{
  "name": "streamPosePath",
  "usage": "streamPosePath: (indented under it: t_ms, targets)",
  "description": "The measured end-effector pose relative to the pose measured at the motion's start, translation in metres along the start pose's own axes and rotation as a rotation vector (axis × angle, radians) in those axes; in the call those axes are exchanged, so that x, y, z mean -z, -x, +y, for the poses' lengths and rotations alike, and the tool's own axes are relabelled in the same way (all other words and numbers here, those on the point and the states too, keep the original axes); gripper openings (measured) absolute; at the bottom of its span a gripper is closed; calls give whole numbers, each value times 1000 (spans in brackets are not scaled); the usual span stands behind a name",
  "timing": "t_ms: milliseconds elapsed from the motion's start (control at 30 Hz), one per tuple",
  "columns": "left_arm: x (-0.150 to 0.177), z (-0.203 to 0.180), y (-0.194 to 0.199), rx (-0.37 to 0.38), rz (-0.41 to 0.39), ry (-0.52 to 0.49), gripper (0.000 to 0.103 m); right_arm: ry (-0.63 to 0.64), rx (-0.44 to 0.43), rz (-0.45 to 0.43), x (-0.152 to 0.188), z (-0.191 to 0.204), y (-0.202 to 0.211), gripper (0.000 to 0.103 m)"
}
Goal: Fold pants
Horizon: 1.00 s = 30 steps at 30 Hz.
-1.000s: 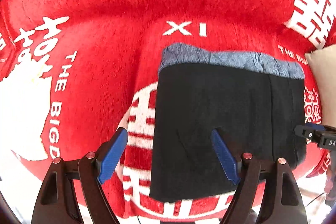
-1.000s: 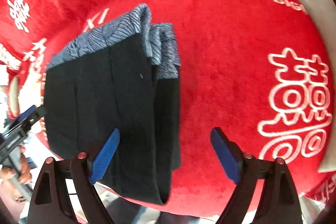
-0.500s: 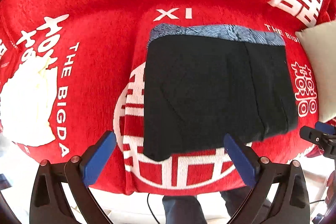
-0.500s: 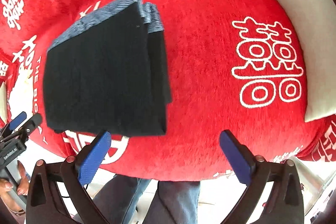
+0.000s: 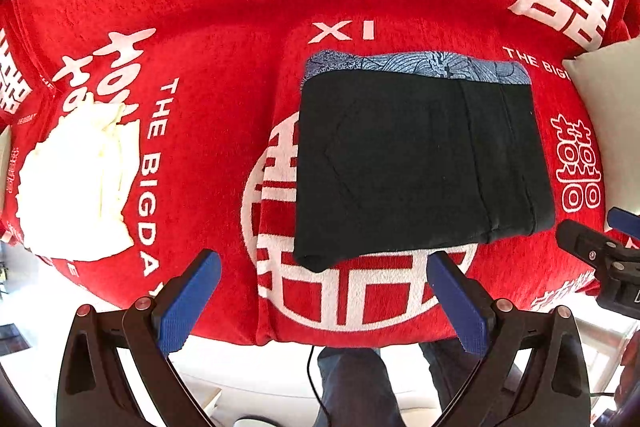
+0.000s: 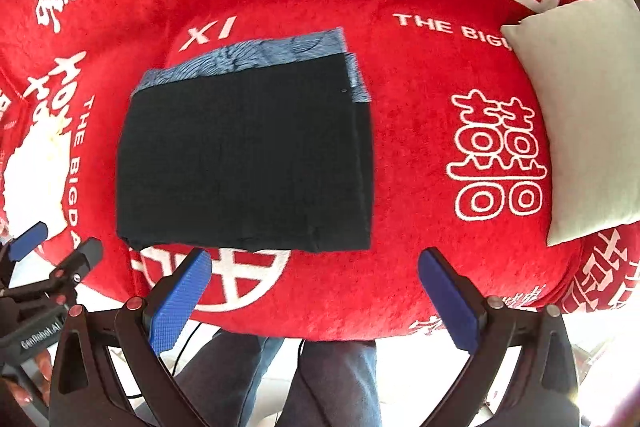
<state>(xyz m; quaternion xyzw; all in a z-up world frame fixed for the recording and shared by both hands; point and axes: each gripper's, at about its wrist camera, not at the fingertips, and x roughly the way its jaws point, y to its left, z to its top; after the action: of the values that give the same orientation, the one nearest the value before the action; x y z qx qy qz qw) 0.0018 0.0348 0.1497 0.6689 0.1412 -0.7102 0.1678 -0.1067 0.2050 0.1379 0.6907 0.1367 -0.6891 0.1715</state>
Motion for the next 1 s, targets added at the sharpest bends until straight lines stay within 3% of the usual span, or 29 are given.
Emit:
streamPosePath:
  t_ms: [367, 1000]
  targets:
    - [4, -2, 10, 13, 27, -26, 103, 2, -6, 40, 8, 12, 5, 103]
    - [10, -6, 19, 6, 15, -47, 103, 21, 6, 9, 11, 16, 15, 103]
